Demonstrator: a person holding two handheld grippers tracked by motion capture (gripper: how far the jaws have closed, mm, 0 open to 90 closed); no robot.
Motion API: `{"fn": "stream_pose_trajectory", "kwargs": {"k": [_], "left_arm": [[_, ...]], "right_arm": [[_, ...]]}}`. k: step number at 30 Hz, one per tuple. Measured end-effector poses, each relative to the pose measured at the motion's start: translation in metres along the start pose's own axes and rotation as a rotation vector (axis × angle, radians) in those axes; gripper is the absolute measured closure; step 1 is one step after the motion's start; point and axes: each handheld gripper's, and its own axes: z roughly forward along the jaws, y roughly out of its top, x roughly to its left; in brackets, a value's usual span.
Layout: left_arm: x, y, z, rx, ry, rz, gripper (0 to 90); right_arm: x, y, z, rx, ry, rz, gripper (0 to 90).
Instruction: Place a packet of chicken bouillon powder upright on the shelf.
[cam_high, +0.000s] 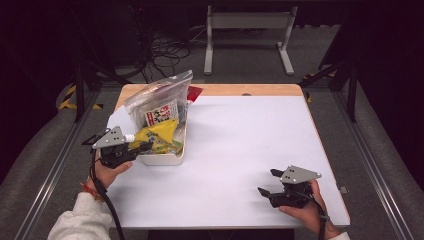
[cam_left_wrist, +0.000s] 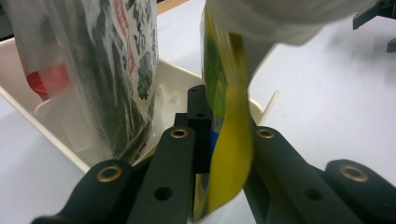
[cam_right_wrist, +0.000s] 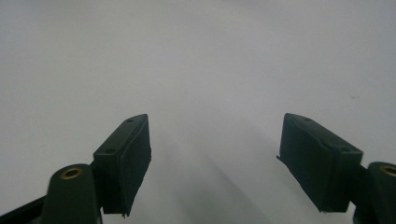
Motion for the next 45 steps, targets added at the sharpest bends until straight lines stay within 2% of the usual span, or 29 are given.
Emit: {"fn": "stream_pose_trajectory", "kwargs": {"k": [3, 5, 10, 14, 22, 24, 26, 31, 37, 45], "left_arm": [[0.0005, -0.0011, 0.0003, 0.004, 0.004, 0.001, 85.3], [0.0028, -0.0045, 0.0002, -0.012, -0.007, -0.021, 85.4], [0.0018, -0.0045, 0.0004, -0.01, -0.004, -0.018, 85.4], [0.0047, -0.0077, 0.0006, -0.031, -0.014, -0.028, 85.3], [0.0037, -0.0081, 0.0016, -0.031, 0.005, -0.029, 85.0], [0.0029, -0.0085, 0.0042, 0.0, 0.015, -0.04, 82.6], [0.0032, -0.0095, 0.0053, -0.005, 0.022, -0.055, 80.2], [0.0025, -0.0086, 0.0048, -0.004, 0.028, -0.049, 79.9], [0.0032, -0.0084, 0.0042, -0.04, 0.024, -0.062, 79.2], [0.0026, -0.0079, 0.0028, -0.061, 0.047, -0.071, 76.9]], "right_arm": [[0.0, 0.0001, 0.0002, 0.0, 0.002, -0.002, 25.0], [-0.0001, 0.0, 0.0006, 0.002, 0.002, -0.002, 25.0], [0.0004, 0.0007, -0.0002, -0.009, 0.002, -0.007, 25.0], [-0.0006, 0.0008, -0.0011, -0.021, -0.006, 0.001, 25.0], [-0.0007, 0.0007, 0.0005, -0.013, -0.007, -0.007, 24.9], [-0.0007, 0.0009, 0.0004, -0.013, -0.007, -0.007, 24.9], [-0.0009, 0.001, 0.0003, -0.013, -0.006, -0.007, 24.9], [-0.0018, 0.001, -0.0012, -0.017, -0.012, -0.014, 24.8], [-0.0024, 0.0011, -0.0025, -0.021, -0.012, -0.011, 24.9], [-0.0019, 0.0015, -0.0024, -0.02, -0.01, -0.017, 25.2]]}}
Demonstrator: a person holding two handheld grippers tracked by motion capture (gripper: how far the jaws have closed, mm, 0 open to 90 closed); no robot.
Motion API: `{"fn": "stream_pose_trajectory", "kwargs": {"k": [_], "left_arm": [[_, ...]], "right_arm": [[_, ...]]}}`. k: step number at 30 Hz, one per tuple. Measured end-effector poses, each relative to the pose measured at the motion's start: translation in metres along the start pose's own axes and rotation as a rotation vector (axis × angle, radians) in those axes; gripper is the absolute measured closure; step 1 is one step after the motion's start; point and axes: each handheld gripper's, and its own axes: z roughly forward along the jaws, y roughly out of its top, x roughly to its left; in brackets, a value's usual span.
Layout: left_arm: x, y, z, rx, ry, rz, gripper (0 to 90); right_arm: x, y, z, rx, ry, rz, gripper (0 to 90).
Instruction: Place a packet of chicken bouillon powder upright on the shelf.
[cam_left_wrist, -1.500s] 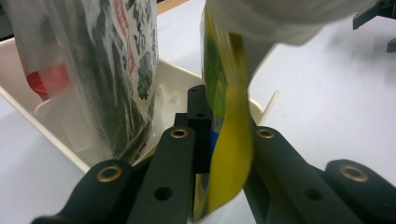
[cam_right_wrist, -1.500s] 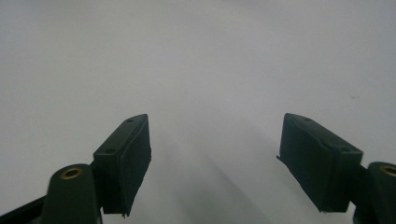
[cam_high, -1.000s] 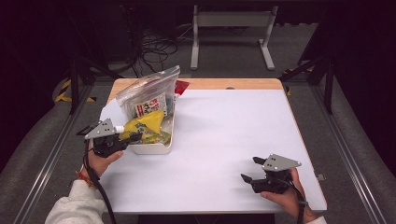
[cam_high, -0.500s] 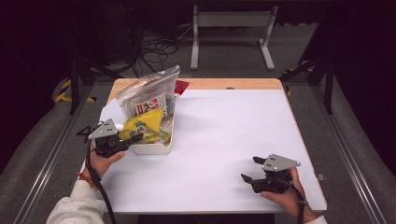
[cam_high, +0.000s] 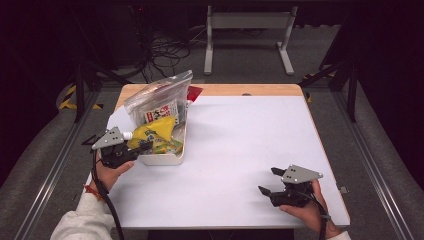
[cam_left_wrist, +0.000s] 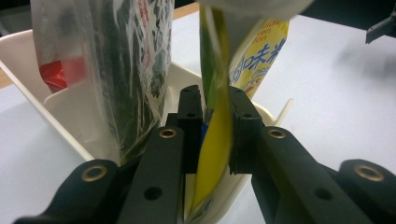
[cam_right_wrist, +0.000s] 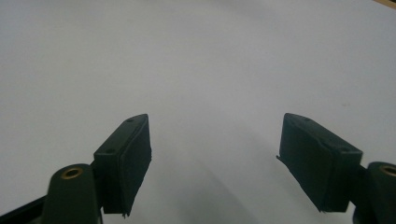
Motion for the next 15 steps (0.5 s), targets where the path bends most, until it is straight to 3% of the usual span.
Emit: {"fn": "stream_pose_trajectory", "kwargs": {"k": [9, 12, 15], "left_arm": [[-0.006, 0.005, -0.004, -0.012, 0.058, -0.018, 69.7], [-0.011, 0.007, -0.008, -0.038, 0.08, -0.015, 68.8], [-0.013, 0.008, -0.011, -0.06, 0.092, -0.042, 66.0]], "right_arm": [[-0.001, 0.0, 0.0, 0.003, -0.004, 0.005, 25.2], [-0.001, -0.001, -0.001, 0.002, -0.007, 0.005, 25.1], [-0.002, -0.001, -0.001, 0.0, -0.003, 0.006, 25.2]]}}
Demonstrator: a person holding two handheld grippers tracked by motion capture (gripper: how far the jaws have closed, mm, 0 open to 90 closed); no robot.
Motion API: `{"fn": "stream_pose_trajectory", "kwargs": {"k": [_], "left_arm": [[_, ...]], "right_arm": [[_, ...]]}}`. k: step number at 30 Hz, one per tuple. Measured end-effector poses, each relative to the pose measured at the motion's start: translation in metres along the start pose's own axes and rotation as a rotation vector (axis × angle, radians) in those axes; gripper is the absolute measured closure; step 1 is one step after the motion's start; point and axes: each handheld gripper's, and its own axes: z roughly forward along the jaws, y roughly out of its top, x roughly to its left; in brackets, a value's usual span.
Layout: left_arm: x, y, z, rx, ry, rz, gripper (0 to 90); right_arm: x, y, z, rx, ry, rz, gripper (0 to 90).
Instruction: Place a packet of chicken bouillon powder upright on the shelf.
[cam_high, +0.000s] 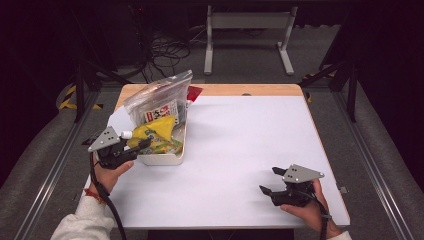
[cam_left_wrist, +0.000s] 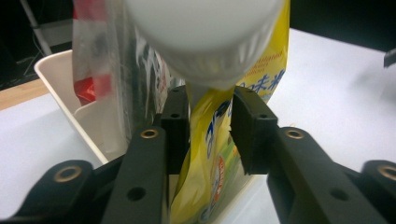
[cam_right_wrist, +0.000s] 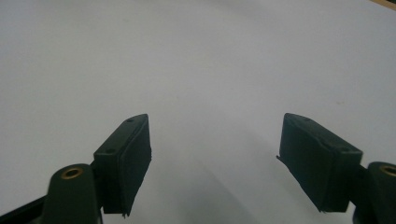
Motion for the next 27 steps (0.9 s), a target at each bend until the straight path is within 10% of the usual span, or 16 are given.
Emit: {"fn": "stream_pose_trajectory", "kwargs": {"k": [27], "left_arm": [[-0.02, -0.005, -0.031, -0.055, 0.149, -0.014, 57.3]], "right_arm": [[-0.003, 0.005, 0.002, -0.012, 0.003, -0.005, 25.4]]}}
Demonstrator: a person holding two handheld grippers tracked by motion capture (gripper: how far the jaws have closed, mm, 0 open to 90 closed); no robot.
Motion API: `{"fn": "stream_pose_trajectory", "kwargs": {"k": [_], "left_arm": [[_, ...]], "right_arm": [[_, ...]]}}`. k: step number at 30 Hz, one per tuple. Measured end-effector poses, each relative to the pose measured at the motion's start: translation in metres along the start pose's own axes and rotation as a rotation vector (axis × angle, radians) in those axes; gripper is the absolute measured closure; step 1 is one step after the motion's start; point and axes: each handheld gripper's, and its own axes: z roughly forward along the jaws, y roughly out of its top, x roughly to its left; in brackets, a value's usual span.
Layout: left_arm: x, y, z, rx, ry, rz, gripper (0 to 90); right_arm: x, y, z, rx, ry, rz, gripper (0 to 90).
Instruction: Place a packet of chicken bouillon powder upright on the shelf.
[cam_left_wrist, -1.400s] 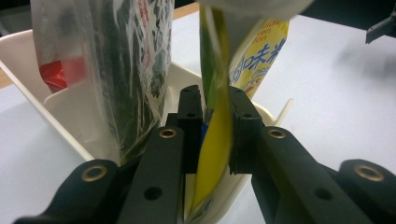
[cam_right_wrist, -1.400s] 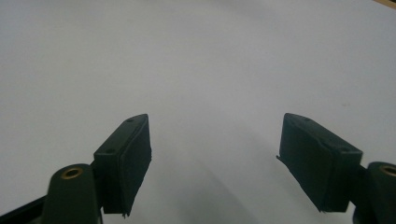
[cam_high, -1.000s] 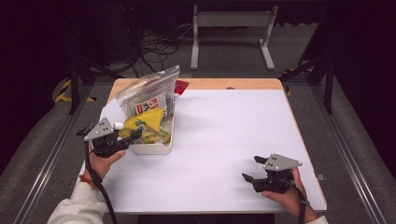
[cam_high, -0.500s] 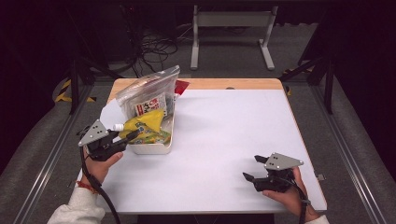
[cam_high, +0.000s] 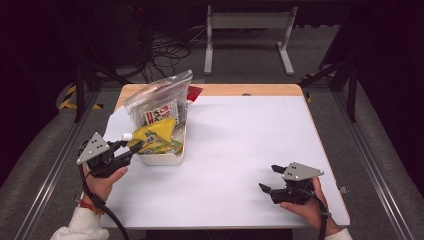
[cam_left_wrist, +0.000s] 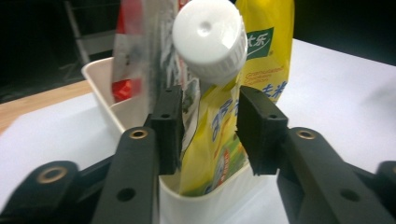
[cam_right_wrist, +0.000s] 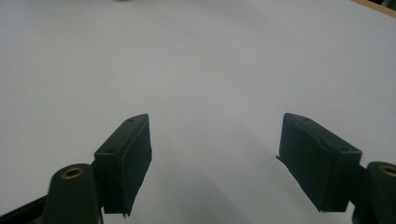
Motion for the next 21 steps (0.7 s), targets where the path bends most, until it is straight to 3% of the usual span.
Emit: {"fn": "stream_pose_trajectory", "kwargs": {"k": [4, 8, 11, 21], "left_arm": [[-0.003, -0.001, -0.012, -0.032, 0.042, -0.01, 53.1], [-0.01, -0.004, -0.016, -0.025, 0.063, -0.005, 46.8], [-0.014, -0.004, -0.017, -0.026, 0.053, 0.004, 44.9], [-0.032, -0.008, -0.014, 0.0, 0.082, 0.04, 26.7]], "right_arm": [[-0.001, 0.0, -0.001, -0.003, -0.003, 0.002, 25.4], [-0.001, 0.001, -0.002, -0.008, -0.007, 0.002, 25.4], [-0.001, 0.001, -0.002, -0.009, -0.01, 0.005, 25.4], [-0.003, 0.001, -0.004, -0.016, -0.017, 0.008, 25.3]]}}
